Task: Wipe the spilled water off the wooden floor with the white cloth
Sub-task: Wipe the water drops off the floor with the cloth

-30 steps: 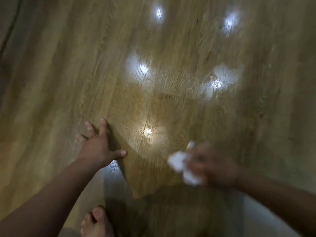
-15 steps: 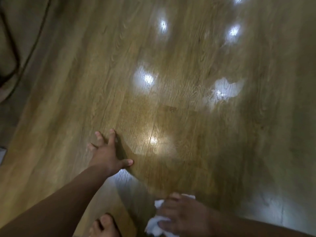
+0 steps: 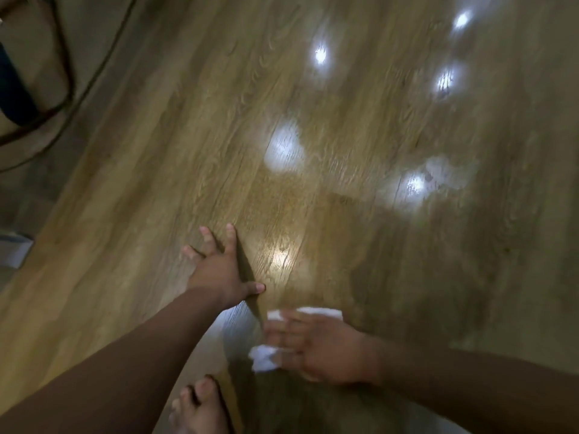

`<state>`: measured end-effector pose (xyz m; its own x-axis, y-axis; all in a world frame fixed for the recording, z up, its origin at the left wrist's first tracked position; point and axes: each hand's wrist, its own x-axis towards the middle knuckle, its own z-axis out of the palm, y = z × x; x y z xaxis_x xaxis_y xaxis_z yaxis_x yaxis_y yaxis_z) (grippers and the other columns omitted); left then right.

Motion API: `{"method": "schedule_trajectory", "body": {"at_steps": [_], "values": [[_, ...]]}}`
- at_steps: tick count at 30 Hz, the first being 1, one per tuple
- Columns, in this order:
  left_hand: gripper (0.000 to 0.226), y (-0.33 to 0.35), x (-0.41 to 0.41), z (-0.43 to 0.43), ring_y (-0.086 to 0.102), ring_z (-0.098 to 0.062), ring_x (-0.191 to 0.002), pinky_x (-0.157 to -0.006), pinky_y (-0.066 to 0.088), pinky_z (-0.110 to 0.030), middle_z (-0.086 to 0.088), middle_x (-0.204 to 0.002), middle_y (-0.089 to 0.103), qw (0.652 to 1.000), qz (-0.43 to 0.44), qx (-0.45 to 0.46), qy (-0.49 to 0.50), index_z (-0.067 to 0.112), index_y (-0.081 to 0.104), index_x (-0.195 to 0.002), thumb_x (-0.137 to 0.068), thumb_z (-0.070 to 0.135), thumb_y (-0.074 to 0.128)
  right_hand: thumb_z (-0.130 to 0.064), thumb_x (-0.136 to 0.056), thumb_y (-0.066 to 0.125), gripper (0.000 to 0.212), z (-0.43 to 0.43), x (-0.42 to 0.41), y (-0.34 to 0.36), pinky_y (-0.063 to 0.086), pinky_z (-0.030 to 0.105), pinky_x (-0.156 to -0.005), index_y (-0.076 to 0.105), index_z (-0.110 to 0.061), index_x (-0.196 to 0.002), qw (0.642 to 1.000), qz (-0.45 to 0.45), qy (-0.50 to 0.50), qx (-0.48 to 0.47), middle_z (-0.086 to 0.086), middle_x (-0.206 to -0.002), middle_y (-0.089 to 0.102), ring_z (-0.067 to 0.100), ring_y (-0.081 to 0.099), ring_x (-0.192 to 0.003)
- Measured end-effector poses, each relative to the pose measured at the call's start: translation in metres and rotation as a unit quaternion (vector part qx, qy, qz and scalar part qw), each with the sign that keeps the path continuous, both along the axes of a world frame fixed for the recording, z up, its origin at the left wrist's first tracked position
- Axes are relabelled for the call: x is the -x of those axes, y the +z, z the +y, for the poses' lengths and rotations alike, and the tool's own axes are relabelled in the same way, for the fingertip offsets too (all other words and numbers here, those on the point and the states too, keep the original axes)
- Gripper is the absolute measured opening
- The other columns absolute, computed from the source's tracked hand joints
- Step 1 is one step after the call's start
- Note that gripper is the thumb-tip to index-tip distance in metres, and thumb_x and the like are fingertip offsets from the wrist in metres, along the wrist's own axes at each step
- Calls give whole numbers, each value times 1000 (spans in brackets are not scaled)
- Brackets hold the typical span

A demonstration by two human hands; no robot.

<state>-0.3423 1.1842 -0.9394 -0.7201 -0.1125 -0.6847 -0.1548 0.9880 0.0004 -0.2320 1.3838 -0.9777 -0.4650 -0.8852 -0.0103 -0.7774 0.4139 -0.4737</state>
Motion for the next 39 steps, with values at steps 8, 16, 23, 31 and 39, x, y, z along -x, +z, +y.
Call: {"method": "schedule_trajectory", "body": {"at_steps": [8, 16, 23, 31, 39], "values": [[139, -3, 1, -1, -18, -56, -142, -111, 25, -68, -15, -158, -33, 1000, 0, -11, 13, 34, -24, -151, -65, 61, 82, -46, -95, 23, 59, 123, 208, -22, 27, 51, -115, 49, -18, -140, 883, 87, -456, -65, 20, -149, 41, 41, 31, -140], [101, 10, 24, -29, 36, -38, -138, -110, 38, -45, -17, -153, 29, 997, 48, -43, 31, 25, 30, -151, -69, 55, 81, -36, -89, 54, 38, -30, 49, -3, 42, 38, -104, 59, -30, -127, 998, 42, -44, -23, 1, -129, 60, 25, 51, -127], [132, -1, 14, -54, 4, -48, -148, -115, 6, -66, -18, -160, -26, 996, 5, -25, 86, 37, -14, -154, -69, 41, 87, -35, -92, 47, 47, 12, 206, -15, 46, 45, -99, 58, -17, -134, 987, 120, -106, -12, 22, -140, 51, 40, 52, -126], [127, 5, 17, -51, -13, -62, -140, -110, 21, -72, -1, -159, -34, 988, -4, -54, 145, 48, -13, -152, -74, 30, 86, -37, -102, 31, 52, -63, 267, -2, 13, 36, -117, 43, -9, -143, 926, -3, -374, -58, 23, -149, 38, 34, 27, -143], [126, 10, 20, -48, -22, -57, -140, -106, 27, -73, 5, -158, -34, 980, -16, -76, 186, 51, -9, -151, -74, 17, 85, -38, -100, 36, 47, -1, 253, -5, 46, 42, -102, 36, -36, -147, 993, 89, 65, -38, 1, -153, 39, 26, 40, -137]]}}
